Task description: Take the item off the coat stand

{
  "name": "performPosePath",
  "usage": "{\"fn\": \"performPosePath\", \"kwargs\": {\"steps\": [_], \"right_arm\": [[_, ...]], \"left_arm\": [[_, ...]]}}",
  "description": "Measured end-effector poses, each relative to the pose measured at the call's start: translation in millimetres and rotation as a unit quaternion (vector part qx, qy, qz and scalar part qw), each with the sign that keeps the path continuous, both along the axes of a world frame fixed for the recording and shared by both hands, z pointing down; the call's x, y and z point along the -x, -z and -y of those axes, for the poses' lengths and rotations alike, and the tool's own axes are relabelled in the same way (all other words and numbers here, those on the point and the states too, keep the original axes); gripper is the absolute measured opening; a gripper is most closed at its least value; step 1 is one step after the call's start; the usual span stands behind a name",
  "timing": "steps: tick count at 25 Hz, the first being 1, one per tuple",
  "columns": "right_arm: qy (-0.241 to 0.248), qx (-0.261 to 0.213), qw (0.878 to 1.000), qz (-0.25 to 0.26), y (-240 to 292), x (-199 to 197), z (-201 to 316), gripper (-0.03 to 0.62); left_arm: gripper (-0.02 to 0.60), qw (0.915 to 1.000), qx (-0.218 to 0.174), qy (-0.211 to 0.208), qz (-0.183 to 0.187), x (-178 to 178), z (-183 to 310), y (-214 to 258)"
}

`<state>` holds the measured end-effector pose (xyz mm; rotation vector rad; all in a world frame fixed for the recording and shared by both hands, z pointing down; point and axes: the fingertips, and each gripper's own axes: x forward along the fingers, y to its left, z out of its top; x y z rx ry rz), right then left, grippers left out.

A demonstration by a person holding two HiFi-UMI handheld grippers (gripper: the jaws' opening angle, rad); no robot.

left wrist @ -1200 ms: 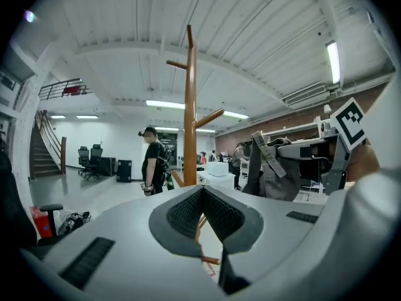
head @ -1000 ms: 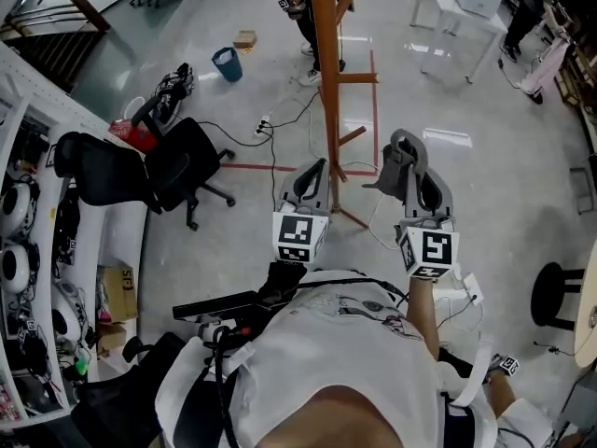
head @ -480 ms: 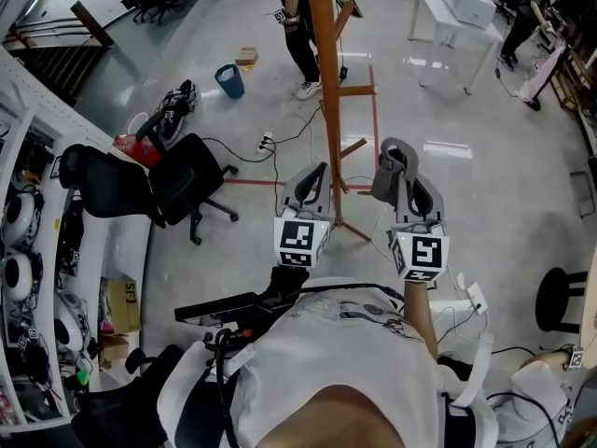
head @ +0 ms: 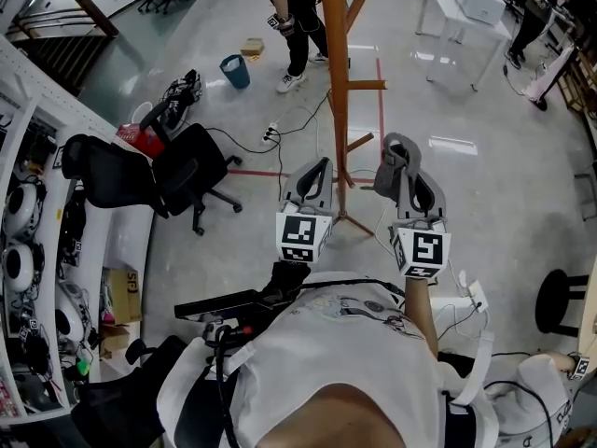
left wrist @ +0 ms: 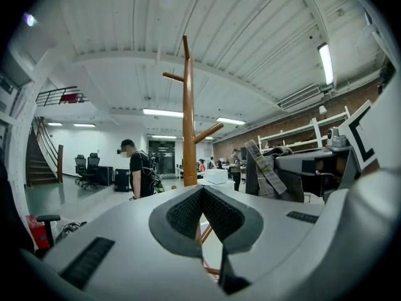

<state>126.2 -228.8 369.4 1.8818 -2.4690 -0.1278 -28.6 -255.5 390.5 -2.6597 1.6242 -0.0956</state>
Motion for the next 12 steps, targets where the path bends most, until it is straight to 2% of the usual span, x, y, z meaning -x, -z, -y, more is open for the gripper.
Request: {"fn": "performPosePath", "kwargs": {"steps": [12], "right_arm": [[-0.002, 0.006, 1.000, 0.001, -2.8, -1.3, 1.8, 0.018]], "left_arm": [[0.003, 1.0000, 0.005, 0.001, -0.002, 0.3, 0.8, -3.5]]}}
